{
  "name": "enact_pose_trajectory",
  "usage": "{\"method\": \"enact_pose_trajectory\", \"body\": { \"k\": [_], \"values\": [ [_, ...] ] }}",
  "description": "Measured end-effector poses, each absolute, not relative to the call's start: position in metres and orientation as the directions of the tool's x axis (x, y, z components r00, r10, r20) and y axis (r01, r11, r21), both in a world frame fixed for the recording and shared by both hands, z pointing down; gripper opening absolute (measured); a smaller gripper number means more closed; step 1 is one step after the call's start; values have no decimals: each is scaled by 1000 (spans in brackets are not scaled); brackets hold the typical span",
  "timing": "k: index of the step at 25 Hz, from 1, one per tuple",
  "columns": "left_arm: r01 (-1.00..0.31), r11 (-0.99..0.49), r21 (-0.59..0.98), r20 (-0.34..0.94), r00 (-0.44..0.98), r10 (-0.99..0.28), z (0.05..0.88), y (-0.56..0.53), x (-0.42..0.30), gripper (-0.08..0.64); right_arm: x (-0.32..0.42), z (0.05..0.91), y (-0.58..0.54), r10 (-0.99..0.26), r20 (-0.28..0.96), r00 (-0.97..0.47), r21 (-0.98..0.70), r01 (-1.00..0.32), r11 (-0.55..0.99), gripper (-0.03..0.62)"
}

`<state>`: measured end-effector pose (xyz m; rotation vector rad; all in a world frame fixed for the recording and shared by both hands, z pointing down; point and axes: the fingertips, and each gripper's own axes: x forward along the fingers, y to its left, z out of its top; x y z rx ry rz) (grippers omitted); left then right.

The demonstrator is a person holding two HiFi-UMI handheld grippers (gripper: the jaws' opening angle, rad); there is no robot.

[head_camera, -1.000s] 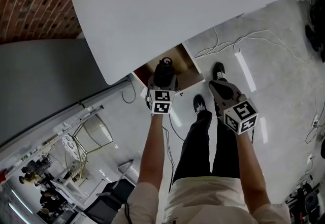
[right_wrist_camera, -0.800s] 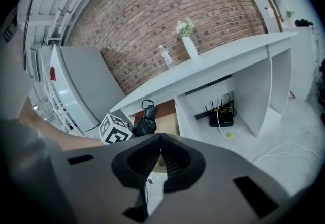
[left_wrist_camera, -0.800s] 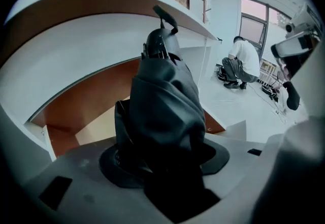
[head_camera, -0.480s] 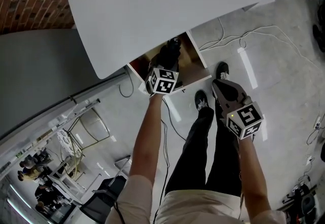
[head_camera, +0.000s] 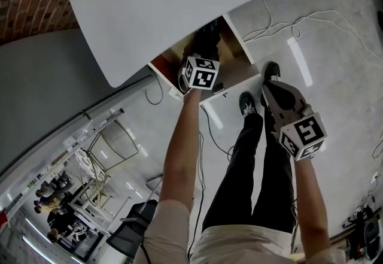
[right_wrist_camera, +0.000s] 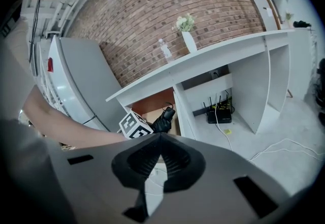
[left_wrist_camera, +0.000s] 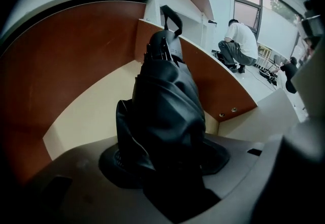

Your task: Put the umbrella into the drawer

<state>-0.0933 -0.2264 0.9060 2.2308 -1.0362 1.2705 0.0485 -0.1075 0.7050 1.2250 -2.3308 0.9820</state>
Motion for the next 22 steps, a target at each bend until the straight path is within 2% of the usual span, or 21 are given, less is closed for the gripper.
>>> {"method": "enact_pose_trajectory", "body": {
  "k": [7, 22],
  "values": [
    [-754, -643, -138, 854, 238, -463, 908, -230, -93, 261, 53, 710, -87, -586, 602, -543, -384, -840, 383, 67],
    [-805, -584, -101, 834, 251, -491, 871, -213, -96, 273, 51, 679, -88, -621, 578, -529, -344, -848, 402, 67]
  ]
}}
